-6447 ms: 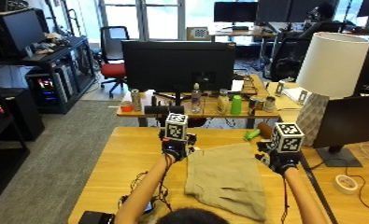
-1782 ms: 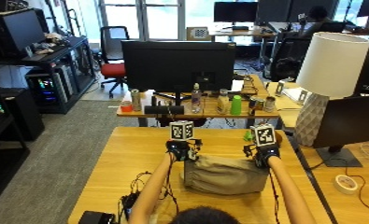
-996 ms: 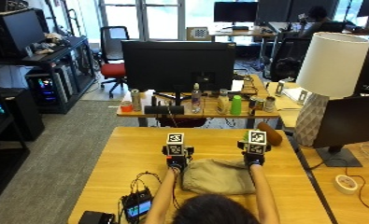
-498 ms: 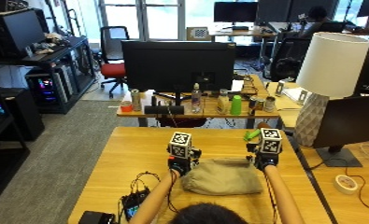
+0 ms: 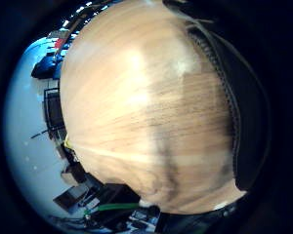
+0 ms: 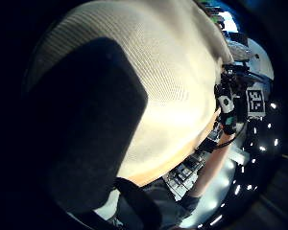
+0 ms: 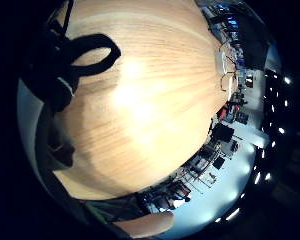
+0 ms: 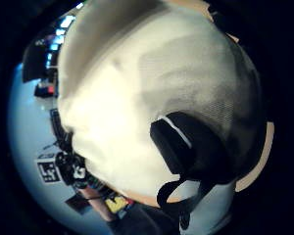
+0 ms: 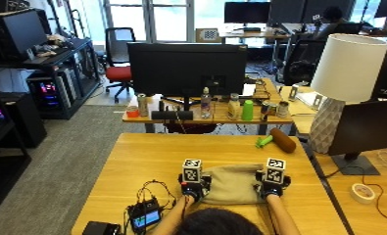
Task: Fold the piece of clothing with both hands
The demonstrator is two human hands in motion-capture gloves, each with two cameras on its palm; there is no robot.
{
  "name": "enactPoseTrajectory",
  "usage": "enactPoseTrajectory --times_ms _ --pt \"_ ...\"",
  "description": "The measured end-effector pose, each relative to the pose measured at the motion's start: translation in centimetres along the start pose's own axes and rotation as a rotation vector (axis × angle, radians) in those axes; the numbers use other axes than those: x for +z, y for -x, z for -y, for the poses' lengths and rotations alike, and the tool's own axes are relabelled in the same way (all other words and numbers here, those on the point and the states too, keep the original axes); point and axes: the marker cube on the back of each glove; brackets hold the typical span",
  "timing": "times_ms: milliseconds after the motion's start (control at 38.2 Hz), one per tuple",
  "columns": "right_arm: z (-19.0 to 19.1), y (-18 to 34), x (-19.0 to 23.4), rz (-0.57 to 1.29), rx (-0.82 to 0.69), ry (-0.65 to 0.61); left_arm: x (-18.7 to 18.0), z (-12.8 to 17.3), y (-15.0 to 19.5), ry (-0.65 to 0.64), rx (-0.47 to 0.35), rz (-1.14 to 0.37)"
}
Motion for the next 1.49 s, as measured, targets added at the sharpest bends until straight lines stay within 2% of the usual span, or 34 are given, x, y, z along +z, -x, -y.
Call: enactPoseTrajectory --times_ms 52,105,183,288,445,603,655,734,786,917,996,1048,1101,1153,1205,1310,1389,1494 --pt "0.5 0.2 0.2 -0.018 0.004 -0.07 0.5 0.4 0.1 -0.02 0.0 0.001" --pt "0.2 0.5 0.5 -0.024 0.004 -0.063 1.0 0.6 0.1 -0.031 0.009 0.017" --pt "-0.2 1.0 0.5 -0.024 0.012 -0.057 1.7 0.3 0.0 0.008 0.0 0.041" --pt "0.1 1.7 0.3 -0.023 0.028 -0.127 2.2 -0.1 -0.1 0.061 -0.023 0.014" --pt "0.2 3.2 0.1 0.02 -0.002 -0.183 1.9 1.0 0.2 -0.024 -0.019 0.018" --pt "0.4 3.4 -0.1 0.051 -0.035 -0.214 1.9 0.0 0.0 0.105 -0.034 0.007" --pt "0.3 3.0 -0.3 0.056 -0.046 -0.15 1.2 -0.4 -0.1 0.173 -0.051 0.027" --pt "-0.2 2.2 -0.8 0.08 -0.064 0.02 -0.1 -1.2 -0.3 0.307 -0.083 0.083" --pt "-0.6 1.9 -1.2 0.113 -0.068 0.114 -0.6 -1.4 -0.4 0.35 -0.08 0.113" --pt "-1.6 0.5 -3.3 0.21 -0.016 0.287 -0.9 -1.3 -0.8 0.344 0.001 0.125" --pt "-1.9 0.1 -4.8 0.224 -0.012 0.32 -0.9 -1.1 -0.9 0.293 0.049 0.067" --pt "-1.0 0.0 -5.6 0.22 -0.024 0.28 -1.0 -1.0 -0.8 0.265 0.067 0.018" --pt "2.1 0.1 -5.5 0.209 -0.035 0.196 -1.1 -0.9 -0.6 0.241 0.069 -0.032" --pt "5.7 0.4 -5.3 0.195 -0.055 0.118 -1.3 -0.7 -0.2 0.203 0.051 -0.061" --pt "7.1 1.0 -6.0 0.176 -0.077 0.07 -1.7 -0.5 0.3 0.15 0.032 -0.062" --pt "6.4 2.8 -8.9 0.114 -0.11 -0.002 -2.4 0.0 1.5 0.059 -0.003 -0.027" --pt "5.3 4.4 -10.8 0.072 -0.124 -0.043 -2.5 -0.2 2.4 0.096 -0.062 -0.027" --pt "4.3 7.3 -12.0 -0.01 -0.157 -0.069 -2.6 -0.5 3.1 0.145 -0.097 -0.066"
